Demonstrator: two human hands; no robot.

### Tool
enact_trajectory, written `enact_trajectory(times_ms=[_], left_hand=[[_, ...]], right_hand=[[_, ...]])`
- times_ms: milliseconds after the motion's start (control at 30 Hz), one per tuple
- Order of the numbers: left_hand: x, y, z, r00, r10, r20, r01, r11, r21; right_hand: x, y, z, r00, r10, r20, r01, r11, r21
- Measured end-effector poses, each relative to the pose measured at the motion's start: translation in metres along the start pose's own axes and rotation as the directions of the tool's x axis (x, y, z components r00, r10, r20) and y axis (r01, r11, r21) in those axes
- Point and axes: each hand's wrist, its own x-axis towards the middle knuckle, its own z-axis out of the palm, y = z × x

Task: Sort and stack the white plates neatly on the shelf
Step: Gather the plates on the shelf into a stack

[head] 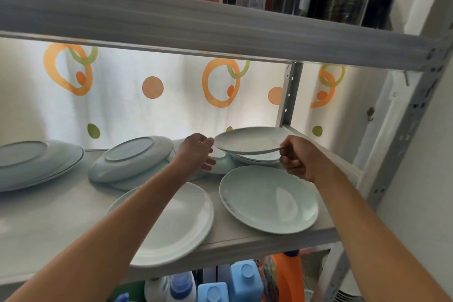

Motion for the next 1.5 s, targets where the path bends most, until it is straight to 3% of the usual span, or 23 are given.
enact_trajectory(times_ms=[67, 167, 300, 433, 567, 633, 700, 767, 867, 967, 1067, 1167, 1267, 1333, 1433, 1500], left_hand=[[-0.002, 0.007, -0.009, 0.995, -0.082, 0.054, 0.092, 0.972, -0.218], [-0.001, 0.009, -0.025, 0.995, -0.066, 0.074, 0.086, 0.945, -0.315], [-0.004, 0.004, -0.036, 0.989, -0.011, 0.147, 0.048, 0.968, -0.245], [-0.010, 0.004, -0.043, 0.993, 0.070, 0.092, -0.058, 0.990, -0.128], [-0.017, 0.005, -0.052, 0.964, 0.252, 0.081, -0.238, 0.960, -0.151], [-0.018, 0.003, -0.052, 0.932, 0.361, 0.012, -0.361, 0.932, 0.031], [-0.021, 0.003, -0.049, 0.860, 0.510, -0.025, -0.481, 0.824, 0.300], [-0.029, 0.001, -0.043, 0.773, 0.634, 0.003, -0.596, 0.726, 0.343], [-0.031, -0.009, -0.039, 0.667, 0.744, 0.044, -0.699, 0.604, 0.382], [-0.030, -0.009, -0.036, 0.624, 0.779, 0.064, -0.723, 0.544, 0.425], [-0.038, -0.005, -0.030, 0.629, 0.773, 0.083, -0.726, 0.546, 0.417], [-0.039, -0.003, -0.027, 0.737, 0.673, 0.067, -0.654, 0.685, 0.322], [-0.035, 0.001, -0.027, 0.859, 0.509, 0.053, -0.500, 0.814, 0.295], [-0.034, 0.002, -0.028, 0.906, 0.412, 0.091, -0.422, 0.887, 0.187], [-0.037, -0.001, -0.028, 0.946, 0.282, 0.158, -0.265, 0.957, -0.119], [-0.041, -0.002, -0.025, 0.957, 0.235, 0.172, -0.210, 0.966, -0.151]], right_hand=[[-0.018, -0.003, 0.002, 0.998, -0.068, -0.017, 0.066, 0.994, -0.086], [-0.041, -0.007, 0.001, 0.992, -0.129, 0.006, 0.128, 0.973, -0.191], [-0.064, -0.009, -0.002, 0.980, -0.155, 0.123, 0.179, 0.958, -0.224], [-0.078, -0.006, -0.003, 0.951, -0.265, 0.160, 0.306, 0.877, -0.371], [-0.076, 0.001, -0.007, 0.899, -0.433, 0.064, 0.375, 0.686, -0.623], [-0.071, 0.008, -0.012, 0.845, -0.535, 0.024, 0.390, 0.584, -0.712], [-0.067, 0.015, -0.018, 0.741, -0.670, 0.047, 0.413, 0.400, -0.818], [-0.062, 0.022, -0.024, 0.630, -0.762, 0.147, 0.421, 0.177, -0.890], [-0.058, 0.036, -0.030, 0.577, -0.790, 0.209, 0.410, 0.059, -0.910], [-0.055, 0.047, -0.037, 0.533, -0.828, 0.175, 0.396, 0.061, -0.916], [-0.056, 0.049, -0.040, 0.526, -0.840, 0.131, 0.430, 0.129, -0.894], [-0.059, 0.048, -0.041, 0.542, -0.840, 0.041, 0.469, 0.261, -0.844], [-0.068, 0.042, -0.041, 0.624, -0.779, -0.068, 0.497, 0.463, -0.734], [-0.073, 0.040, -0.041, 0.661, -0.743, -0.104, 0.513, 0.548, -0.660], [-0.076, 0.039, -0.045, 0.684, -0.714, -0.151, 0.522, 0.623, -0.583], [-0.076, 0.040, -0.048, 0.695, -0.697, -0.177, 0.506, 0.649, -0.568]])
